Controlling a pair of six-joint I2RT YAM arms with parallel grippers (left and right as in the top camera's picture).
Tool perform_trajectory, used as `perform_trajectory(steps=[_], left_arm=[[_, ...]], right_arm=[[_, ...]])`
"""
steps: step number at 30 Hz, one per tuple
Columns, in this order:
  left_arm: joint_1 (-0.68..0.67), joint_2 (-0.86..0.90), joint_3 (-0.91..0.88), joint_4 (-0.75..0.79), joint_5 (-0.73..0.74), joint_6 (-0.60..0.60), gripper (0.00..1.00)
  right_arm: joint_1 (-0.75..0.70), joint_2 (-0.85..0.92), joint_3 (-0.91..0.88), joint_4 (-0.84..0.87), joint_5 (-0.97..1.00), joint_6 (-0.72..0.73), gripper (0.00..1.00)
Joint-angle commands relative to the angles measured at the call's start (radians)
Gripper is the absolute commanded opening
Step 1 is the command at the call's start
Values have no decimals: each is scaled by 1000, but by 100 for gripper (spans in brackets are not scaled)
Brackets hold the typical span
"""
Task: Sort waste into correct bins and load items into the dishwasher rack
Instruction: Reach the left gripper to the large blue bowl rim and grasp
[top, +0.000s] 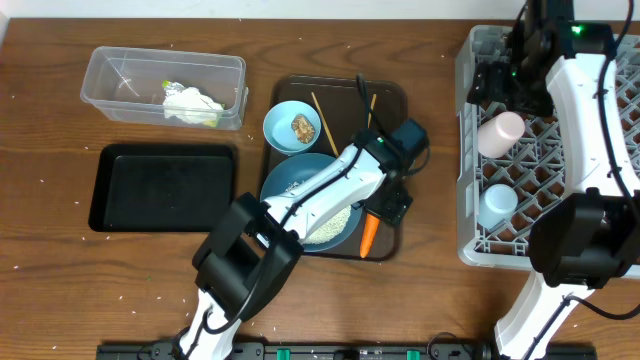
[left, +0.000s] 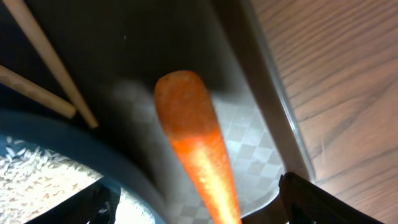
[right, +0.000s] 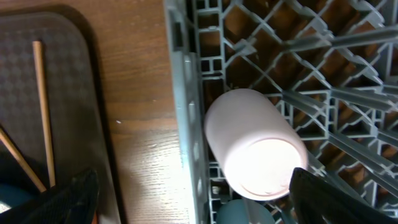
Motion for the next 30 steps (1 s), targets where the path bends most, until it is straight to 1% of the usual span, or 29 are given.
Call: perform_trajectory(steps=[1, 4, 7, 12, 17, 19, 20, 22, 26, 30], left_arm=[[-11, 12, -5, 5, -11, -10, 83], [-11, 12, -5, 12, -12, -10, 81], [-11, 11, -4, 12, -12, -2, 77], [-11, -14, 30, -16, -15, 6, 75], [-11, -40, 35, -37, -134, 4, 70], [-11, -34, 25, -37, -144, 3, 70], [-11, -30, 16, -36, -144, -8, 68], [-11, -15, 1, -33, -145, -22, 56], [-11, 21, -8, -30, -227, -77, 53], [-8, 23, -8, -30, -238, -89, 49]], right_arm=[[2, -14, 12, -4, -13, -12, 91], [3, -14, 12, -3, -13, -14, 91], [3, -14, 12, -4, -13, -16, 91], [3, -14, 12, -12, -13, -20, 91], [4, -14, 12, -33, -13, -28, 91], [4, -14, 12, -39, -13, -29, 91], [4, -14, 12, -42, -13, -32, 91], [4, -14, 12, -46, -13, -34, 91], [4, -14, 12, -52, -13, -35, 91], [4, -14, 12, -51, -13, -35, 91]])
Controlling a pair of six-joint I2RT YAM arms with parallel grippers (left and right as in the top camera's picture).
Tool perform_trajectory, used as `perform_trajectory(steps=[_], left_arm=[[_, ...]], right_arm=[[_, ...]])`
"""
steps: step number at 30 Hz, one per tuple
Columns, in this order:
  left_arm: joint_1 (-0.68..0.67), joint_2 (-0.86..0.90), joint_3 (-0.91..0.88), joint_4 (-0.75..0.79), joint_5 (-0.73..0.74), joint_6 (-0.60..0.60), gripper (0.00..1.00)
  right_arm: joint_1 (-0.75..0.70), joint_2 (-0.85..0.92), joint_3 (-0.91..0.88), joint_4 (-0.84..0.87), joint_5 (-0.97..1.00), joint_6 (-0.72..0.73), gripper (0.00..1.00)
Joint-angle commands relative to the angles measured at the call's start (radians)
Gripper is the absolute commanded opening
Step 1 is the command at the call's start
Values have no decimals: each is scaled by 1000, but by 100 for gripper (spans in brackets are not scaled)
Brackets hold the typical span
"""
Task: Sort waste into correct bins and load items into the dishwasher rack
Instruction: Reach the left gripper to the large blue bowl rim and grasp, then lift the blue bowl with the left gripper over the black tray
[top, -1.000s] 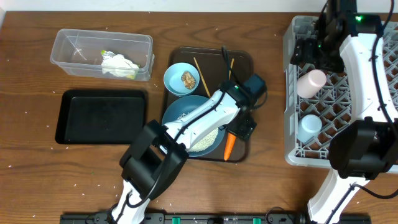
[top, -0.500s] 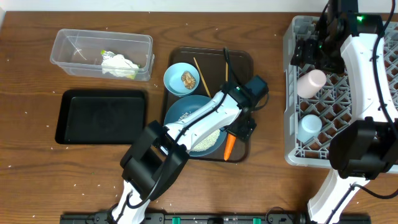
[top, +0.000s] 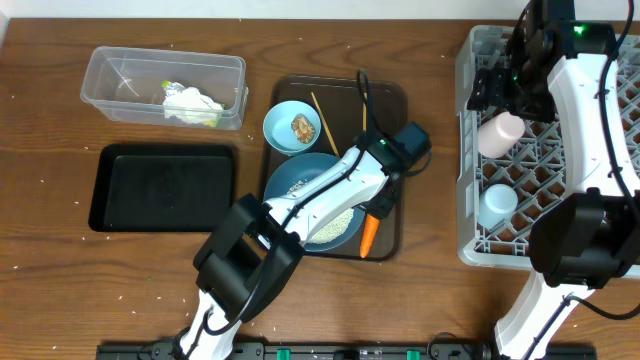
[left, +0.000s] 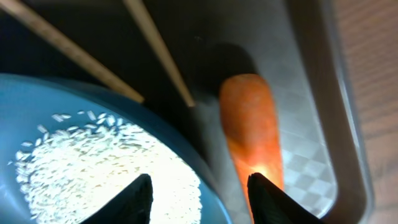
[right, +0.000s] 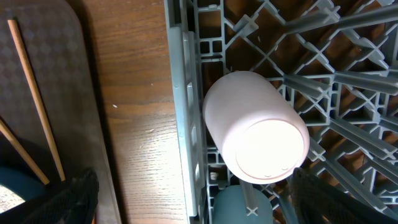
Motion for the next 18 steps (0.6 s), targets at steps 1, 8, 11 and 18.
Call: perform_trajectory(steps=[1, 8, 11, 18], left_arm=[[0, 23, -10, 1, -51, -31, 48], [9, 28, -55, 42, -53, -40, 37], [22, 39, -55, 38, -52, -62, 33], [83, 72, -55, 36, 31, -83, 31]], right_arm=[[5, -14, 12, -3, -7, -15, 91], [5, -14, 12, -3, -7, -16, 91], [5, -14, 12, -3, -6, -24, 91], [5, -14, 12, -3, -7, -34, 91]])
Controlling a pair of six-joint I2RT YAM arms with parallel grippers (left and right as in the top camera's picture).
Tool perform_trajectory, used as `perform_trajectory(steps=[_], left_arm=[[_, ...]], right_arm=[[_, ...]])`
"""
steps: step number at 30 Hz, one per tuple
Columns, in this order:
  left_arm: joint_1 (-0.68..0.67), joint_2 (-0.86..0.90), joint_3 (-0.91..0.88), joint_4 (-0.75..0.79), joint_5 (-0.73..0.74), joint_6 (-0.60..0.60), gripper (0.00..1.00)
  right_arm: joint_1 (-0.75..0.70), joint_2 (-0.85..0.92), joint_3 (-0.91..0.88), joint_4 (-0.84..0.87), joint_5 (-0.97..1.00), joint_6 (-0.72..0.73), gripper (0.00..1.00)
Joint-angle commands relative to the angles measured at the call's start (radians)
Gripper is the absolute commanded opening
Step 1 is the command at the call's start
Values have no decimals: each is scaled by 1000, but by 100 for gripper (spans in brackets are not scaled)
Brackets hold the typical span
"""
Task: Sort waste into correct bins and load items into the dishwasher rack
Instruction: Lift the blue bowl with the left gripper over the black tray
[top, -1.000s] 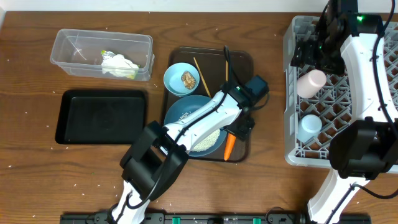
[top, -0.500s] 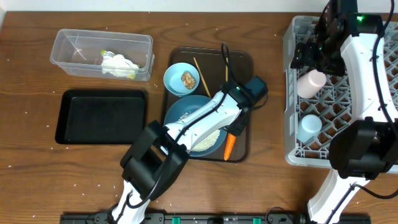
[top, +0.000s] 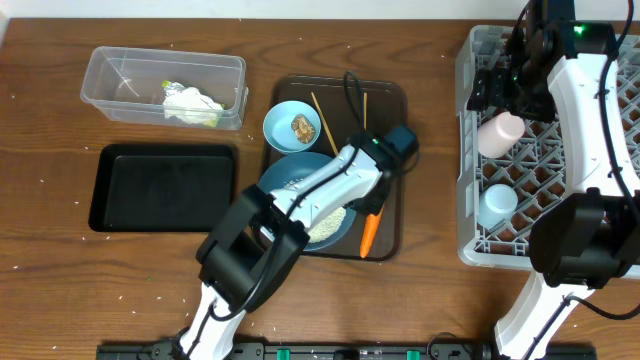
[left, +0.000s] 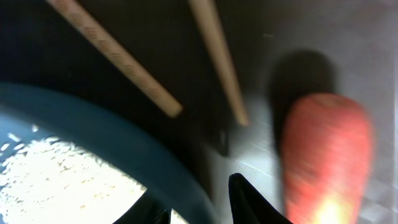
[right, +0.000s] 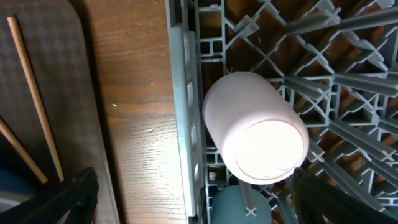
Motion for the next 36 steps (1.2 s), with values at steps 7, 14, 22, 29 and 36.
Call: perform_trajectory(steps=[7, 14, 22, 29, 36], left_arm=[[109, 47, -8, -7, 149, -26, 10], [121, 45, 7, -20, 156, -39, 6], [121, -14, 37, -89, 155, -34, 6], [121, -159, 37, -156, 156, -35, 6], [140, -304, 37, -163, 156, -35, 6]], right_arm=[[5, -14, 12, -3, -6, -26, 91], [5, -14, 12, -3, -3, -30, 92], [5, -14, 12, -3, -3, -29, 92], [5, -14, 12, -3, -3, -29, 93], [5, -14, 12, -3, -4, -29, 94]])
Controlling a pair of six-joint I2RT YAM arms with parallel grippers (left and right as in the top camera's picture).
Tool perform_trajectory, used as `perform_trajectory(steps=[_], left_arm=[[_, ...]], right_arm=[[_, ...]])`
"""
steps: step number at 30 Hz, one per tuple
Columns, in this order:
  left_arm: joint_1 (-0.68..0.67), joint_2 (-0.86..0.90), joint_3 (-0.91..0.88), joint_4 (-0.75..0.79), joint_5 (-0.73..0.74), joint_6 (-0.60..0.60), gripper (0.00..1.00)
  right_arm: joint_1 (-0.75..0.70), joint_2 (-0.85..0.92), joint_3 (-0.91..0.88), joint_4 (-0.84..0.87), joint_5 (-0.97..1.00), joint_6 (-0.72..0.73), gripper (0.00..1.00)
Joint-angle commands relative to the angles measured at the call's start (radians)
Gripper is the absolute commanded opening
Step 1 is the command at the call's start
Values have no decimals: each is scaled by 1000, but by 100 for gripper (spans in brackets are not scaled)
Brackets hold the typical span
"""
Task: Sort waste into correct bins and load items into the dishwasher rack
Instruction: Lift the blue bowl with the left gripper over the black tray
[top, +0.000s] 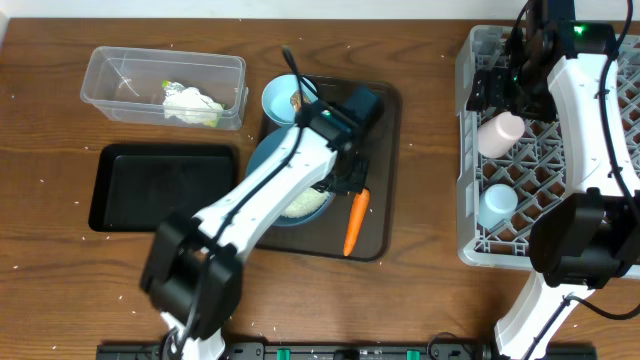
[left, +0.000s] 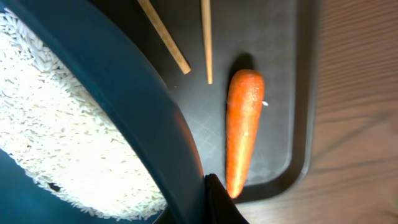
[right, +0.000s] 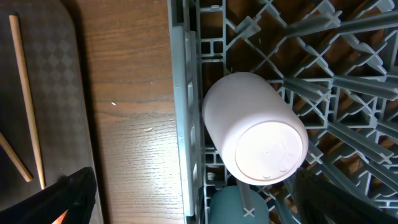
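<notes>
My left gripper (left: 200, 200) is shut on the right rim of the big blue bowl of rice (left: 74, 118); one dark finger shows outside the rim and the other is hidden inside. Overhead, that bowl (top: 283, 205) sits over the dark tray (top: 385, 150), partly under my left gripper (top: 341, 180). A carrot (top: 352, 222) lies on the tray to the bowl's right, beside two chopsticks (left: 206, 40). My right gripper (right: 196, 200) hangs open over the dishwasher rack's (top: 600, 190) left edge, above an upturned pink cup (right: 255, 127).
A small blue bowl (top: 276, 104) with a food scrap stands at the tray's back left. A clear bin (top: 130, 68) holding crumpled waste is at the back left, and a black tray (top: 165, 187) sits in front of it. A light blue cup (top: 497, 205) stands in the rack.
My left gripper, then low at the big bowl's rim with fingers apart, is now shut on that rim. Bowl and gripper sit farther left, and the carrot shows whole. The right arm is unchanged.
My left gripper was open above the carrot at the tray's right. Then it stood over the big bowl's rim and the carrot, then low at the rim. Now it is shut on the rim and the bowl has shifted left. My right gripper stayed open above the pink cup throughout.
</notes>
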Motion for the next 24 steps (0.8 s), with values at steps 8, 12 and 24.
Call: perform_trajectory(steps=[8, 12, 24], left_arm=[[158, -151, 6, -15, 21, 2, 6], [272, -153, 6, -26, 88, 31, 6], [618, -153, 5, -28, 347, 177, 6]], right_arm=[[5, -14, 12, -6, -4, -14, 94], [5, -14, 12, -15, -4, -14, 94], [5, -14, 12, -10, -11, -14, 95]])
